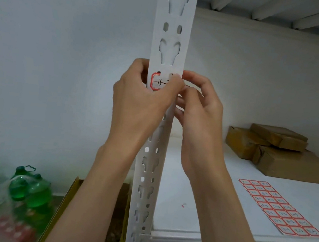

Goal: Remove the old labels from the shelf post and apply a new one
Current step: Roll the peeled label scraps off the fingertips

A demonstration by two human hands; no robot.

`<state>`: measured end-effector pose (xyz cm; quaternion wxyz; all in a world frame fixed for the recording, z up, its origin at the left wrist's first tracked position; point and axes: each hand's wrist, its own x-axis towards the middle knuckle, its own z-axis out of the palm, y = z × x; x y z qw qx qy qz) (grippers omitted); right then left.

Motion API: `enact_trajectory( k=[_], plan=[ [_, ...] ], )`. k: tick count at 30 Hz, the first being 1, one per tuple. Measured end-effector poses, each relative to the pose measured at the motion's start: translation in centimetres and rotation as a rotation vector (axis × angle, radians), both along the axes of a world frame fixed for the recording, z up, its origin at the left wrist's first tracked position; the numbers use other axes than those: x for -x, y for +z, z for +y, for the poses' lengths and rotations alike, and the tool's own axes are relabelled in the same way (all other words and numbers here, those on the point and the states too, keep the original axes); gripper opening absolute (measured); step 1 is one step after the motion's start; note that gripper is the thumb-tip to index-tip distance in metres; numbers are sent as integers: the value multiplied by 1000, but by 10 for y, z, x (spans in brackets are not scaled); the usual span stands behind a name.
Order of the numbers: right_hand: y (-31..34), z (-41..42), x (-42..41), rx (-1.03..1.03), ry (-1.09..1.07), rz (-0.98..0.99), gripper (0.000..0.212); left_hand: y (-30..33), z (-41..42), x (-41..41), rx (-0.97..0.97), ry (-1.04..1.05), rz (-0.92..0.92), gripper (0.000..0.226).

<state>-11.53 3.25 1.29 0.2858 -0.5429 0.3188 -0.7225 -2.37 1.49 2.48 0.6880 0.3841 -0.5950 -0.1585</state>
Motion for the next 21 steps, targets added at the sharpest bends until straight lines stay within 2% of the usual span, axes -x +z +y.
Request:
enact_trajectory(
  k=[4,8,13,18,21],
  plan=[
    [0,-2,-1,-2,11,-14,24,2,5,4,6,140,-61,27],
    [-2,-6,-1,-3,6,-3,24,3,8,8,13,185,-97,29],
    [0,-3,2,7,-11,54,24,5,7,4,28,195,-139,20],
    [1,0,6,27,-40,91,31,6,7,-6,34,96,-131,14],
    [0,-2,6,30,-68,79,34,4,4,-4,42,135,-138,20]
  ],
)
